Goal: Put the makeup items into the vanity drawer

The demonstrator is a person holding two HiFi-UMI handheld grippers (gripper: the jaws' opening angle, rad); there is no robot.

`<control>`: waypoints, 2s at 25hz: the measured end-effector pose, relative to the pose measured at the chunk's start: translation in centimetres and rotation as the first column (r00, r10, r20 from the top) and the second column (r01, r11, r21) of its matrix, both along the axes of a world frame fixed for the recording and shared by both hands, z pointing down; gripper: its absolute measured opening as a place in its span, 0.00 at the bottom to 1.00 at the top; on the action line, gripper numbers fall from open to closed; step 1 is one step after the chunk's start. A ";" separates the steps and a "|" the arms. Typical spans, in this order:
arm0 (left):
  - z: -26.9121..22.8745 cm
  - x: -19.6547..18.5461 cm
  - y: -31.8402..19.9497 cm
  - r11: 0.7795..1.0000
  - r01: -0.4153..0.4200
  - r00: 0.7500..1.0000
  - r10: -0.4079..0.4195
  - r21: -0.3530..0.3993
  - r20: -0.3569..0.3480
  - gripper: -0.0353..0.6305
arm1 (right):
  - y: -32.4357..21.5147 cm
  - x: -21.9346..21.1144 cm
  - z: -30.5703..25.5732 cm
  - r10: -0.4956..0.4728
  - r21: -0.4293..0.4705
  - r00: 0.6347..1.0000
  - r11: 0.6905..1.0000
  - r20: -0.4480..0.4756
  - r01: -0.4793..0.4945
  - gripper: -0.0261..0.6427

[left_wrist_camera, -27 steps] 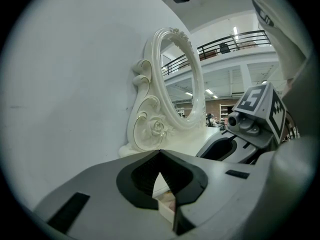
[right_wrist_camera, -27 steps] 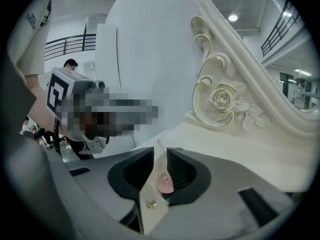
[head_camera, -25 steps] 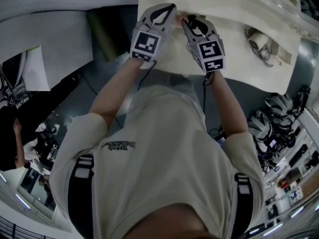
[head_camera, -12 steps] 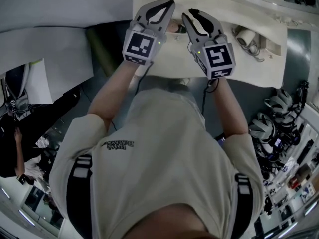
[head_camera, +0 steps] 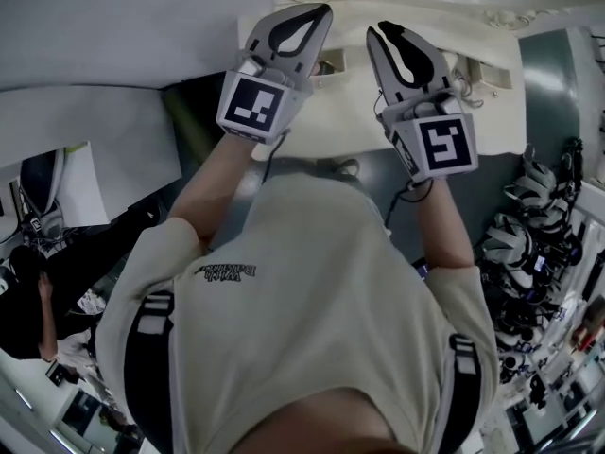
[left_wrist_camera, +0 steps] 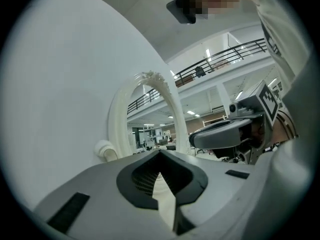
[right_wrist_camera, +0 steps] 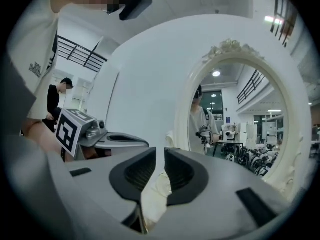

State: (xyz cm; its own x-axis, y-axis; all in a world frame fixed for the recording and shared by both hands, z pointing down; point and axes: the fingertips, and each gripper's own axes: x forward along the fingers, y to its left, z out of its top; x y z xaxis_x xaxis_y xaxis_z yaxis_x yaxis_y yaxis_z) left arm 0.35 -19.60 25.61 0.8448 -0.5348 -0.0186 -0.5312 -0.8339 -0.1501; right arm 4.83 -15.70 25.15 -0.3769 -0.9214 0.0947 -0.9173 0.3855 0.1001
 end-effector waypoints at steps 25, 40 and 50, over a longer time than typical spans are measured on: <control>-6.5 6.7 13.2 0.978 -0.193 0.980 0.197 0.073 -0.042 0.07 | 13.8 8.6 -6.6 0.185 0.131 0.980 0.972 0.075 -0.194 0.04; -6.0 9.1 14.9 0.974 -0.219 0.975 0.221 0.063 -0.025 0.07 | 15.7 10.2 -6.2 0.194 0.118 0.976 0.971 0.103 -0.205 0.04; -6.1 9.0 14.6 0.977 -0.206 0.978 0.207 0.053 -0.008 0.07 | 15.3 9.8 -6.4 0.168 0.107 0.979 0.978 0.116 -0.180 0.04</control>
State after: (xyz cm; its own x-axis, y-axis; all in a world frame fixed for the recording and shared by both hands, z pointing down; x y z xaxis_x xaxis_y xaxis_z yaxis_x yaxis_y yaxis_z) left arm 9.33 -4.95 19.55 0.9365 -0.3467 -0.0535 -0.3504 -0.9172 -0.1895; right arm 14.61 -0.36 18.72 -0.2121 -0.9760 -0.0491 -0.9770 0.2106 0.0341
